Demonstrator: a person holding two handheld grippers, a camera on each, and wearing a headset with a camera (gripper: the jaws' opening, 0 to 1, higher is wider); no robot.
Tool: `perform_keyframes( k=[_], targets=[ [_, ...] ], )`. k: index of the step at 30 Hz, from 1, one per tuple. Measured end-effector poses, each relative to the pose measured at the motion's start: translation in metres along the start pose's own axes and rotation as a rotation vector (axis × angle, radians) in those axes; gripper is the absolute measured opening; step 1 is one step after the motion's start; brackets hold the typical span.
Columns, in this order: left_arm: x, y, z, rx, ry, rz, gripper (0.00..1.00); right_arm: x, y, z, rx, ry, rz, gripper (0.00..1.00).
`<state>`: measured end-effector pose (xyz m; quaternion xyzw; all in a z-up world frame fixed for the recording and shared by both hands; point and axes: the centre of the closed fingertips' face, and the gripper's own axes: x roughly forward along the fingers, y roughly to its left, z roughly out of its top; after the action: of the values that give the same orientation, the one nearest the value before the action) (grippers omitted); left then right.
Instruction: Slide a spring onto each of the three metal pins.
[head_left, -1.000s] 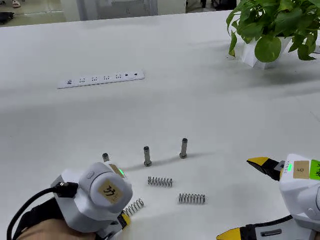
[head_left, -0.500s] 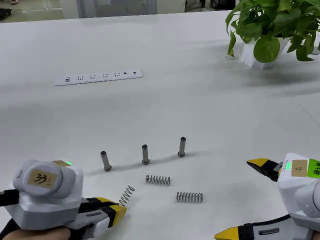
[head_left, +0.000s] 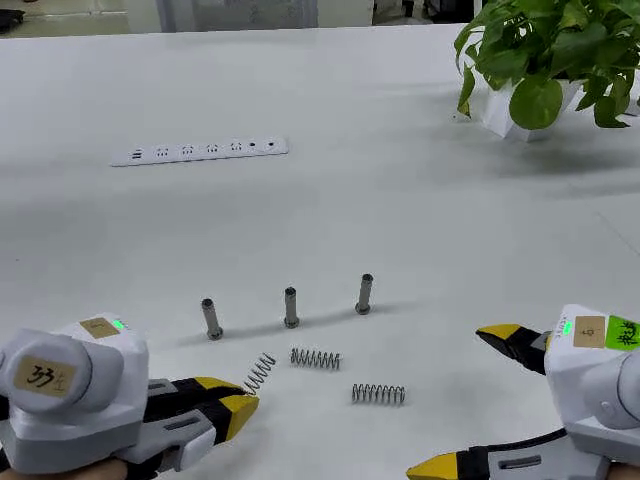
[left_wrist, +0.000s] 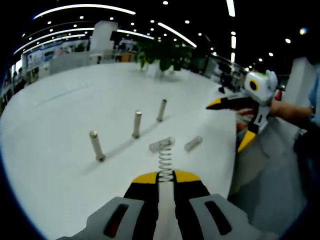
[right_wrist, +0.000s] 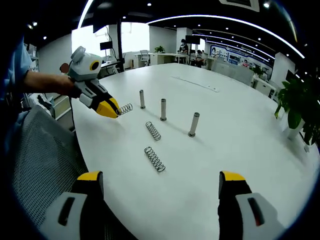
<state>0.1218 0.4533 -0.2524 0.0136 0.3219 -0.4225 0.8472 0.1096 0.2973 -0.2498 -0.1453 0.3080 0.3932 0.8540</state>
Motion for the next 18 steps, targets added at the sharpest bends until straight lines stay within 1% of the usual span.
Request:
perform_keyframes(
  k=[2,3,5,8,9,11,13,14,16,18],
  targets=[
    [0.001,-0.004,0.005,0.021,-0.016,-0.019,0.1,0.0,0.001,0.002,0.011,-0.007,0.005,0.96],
    [0.001,-0.008,0.009,0.039,-0.029,-0.03,0.1,0.0,0.002,0.005,0.025,-0.016,0.01,0.96],
    [0.002,-0.013,0.015,0.059,-0.045,-0.049,0.1,-0.001,0.003,0.01,0.049,-0.035,0.019,0.96],
    [0.004,-0.019,0.022,0.089,-0.059,-0.072,0.1,-0.001,0.003,0.017,0.075,-0.063,0.026,0.95],
    [0.005,-0.022,0.025,0.106,-0.061,-0.079,0.1,-0.002,0.002,0.021,0.091,-0.079,0.029,0.95],
    [0.007,-0.025,0.027,0.126,-0.064,-0.087,0.1,-0.002,0.001,0.024,0.106,-0.091,0.031,0.94],
    [0.008,-0.032,0.029,0.168,-0.066,-0.102,0.1,-0.001,0.001,0.026,0.127,-0.104,0.04,0.92],
    [0.009,-0.035,0.029,0.191,-0.065,-0.108,0.1,-0.001,0.003,0.029,0.143,-0.116,0.052,0.9],
    [0.01,-0.04,0.03,0.208,-0.065,-0.122,0.1,-0.001,0.005,0.032,0.161,-0.133,0.068,0.88],
    [0.012,-0.045,0.032,0.212,-0.073,-0.137,0.1,-0.001,0.009,0.037,0.187,-0.15,0.092,0.85]
  ],
)
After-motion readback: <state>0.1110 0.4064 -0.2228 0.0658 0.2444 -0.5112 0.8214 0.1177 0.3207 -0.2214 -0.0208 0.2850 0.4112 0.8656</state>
